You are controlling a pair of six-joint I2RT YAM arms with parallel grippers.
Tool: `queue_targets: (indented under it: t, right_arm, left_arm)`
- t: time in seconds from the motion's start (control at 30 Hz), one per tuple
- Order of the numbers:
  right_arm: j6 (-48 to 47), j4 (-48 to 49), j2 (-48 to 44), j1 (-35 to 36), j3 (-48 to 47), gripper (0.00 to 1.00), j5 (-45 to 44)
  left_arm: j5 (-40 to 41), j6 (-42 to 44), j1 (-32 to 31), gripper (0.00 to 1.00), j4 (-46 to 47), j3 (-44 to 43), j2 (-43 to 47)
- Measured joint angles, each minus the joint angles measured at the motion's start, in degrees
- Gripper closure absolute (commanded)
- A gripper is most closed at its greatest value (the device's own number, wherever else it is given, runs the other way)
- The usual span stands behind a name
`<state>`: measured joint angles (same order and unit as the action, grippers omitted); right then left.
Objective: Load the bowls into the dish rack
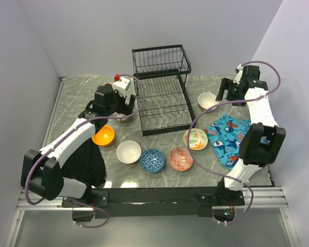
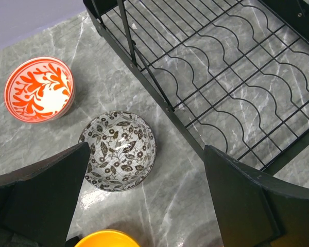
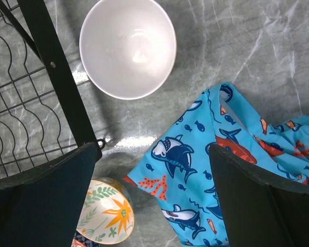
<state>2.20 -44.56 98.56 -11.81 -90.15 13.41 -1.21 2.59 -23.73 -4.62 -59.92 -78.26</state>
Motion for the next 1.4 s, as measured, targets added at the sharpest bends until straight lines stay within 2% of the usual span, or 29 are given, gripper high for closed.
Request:
queue_targets:
  t: [0.1, 0.17, 0.27, 0.37, 0.5, 0.53, 0.6, 0.73, 0.8, 0.97, 1.17, 1.27, 1.4]
  right_arm:
    - [-0.4, -0.2, 3.2, 0.0, -3.2, 0.05, 0.6]
    - [-1.3, 0.3, 6.4, 0.0, -6.2, 0.17, 0.6]
    - [-2.6, 0.4, 10.9, 0.0, -10.2, 0.26, 0.6]
    - [-3.7, 0.6, 16.7, 0.0, -16.2, 0.27, 0.6]
    - [-4.4, 0.6, 21.0, 0.0, -19.7, 0.27, 1.2]
    - [-4.4, 0.8, 21.6, -0.1, -19.8, 0.27, 1.8]
    - [-3.6, 0.7, 21.8, -0.4, -19.8, 0.27, 3.0]
    - [-2.0, 1.1, 21.1, -3.0, -19.8, 0.26, 6.3]
    - [-1.9, 0.9, 20.7, -4.8, -19.8, 0.27, 7.4]
    - [-3.0, 0.0, 18.2, -7.6, -18.3, 0.32, 9.2]
    - [-5.7, -0.6, 15.7, -6.8, -12.3, 0.39, 11.6]
    - [-6.7, 0.2, 15.7, -5.7, -10.4, 0.39, 10.5]
    - [-10.4, 4.9, 13.7, -2.4, -5.9, 0.38, 8.7]
  left_arm:
    - [-0.5, 0.0, -0.2, 0.01, 0.0, 0.0, 0.0]
    - [-0.7, 0.0, -0.4, 0.01, -0.4, -0.2, -0.1]
    - [-0.8, 0.0, -1.2, 0.01, -1.1, -1.4, -0.9]
    - [-0.8, 0.0, -2.5, 0.01, -1.9, -3.9, -2.5]
    - [-0.8, 0.0, -5.5, 0.08, -2.9, -8.8, -6.3]
    - [-1.0, 0.3, -6.9, 0.2, -4.2, -11.9, -8.5]
    - [-1.4, 1.0, -9.6, 0.36, -6.3, -18.8, -14.1]
    - [-5.4, 4.3, -15.8, 0.33, -15.5, -48.0, -33.9]
    - [-7.6, 5.5, -18.1, 0.3, -15.5, -54.8, -40.3]
    - [-8.0, 10.8, -21.7, 0.27, -15.8, -54.8, -44.3]
    - [-7.1, 13.1, -22.3, 0.25, -12.0, -53.3, -44.7]
    - [-5.2, 13.2, -22.1, 0.23, -9.2, -46.8, -41.1]
    - [-1.1, 11.8, -21.4, 0.09, -7.3, -36.6, -33.7]
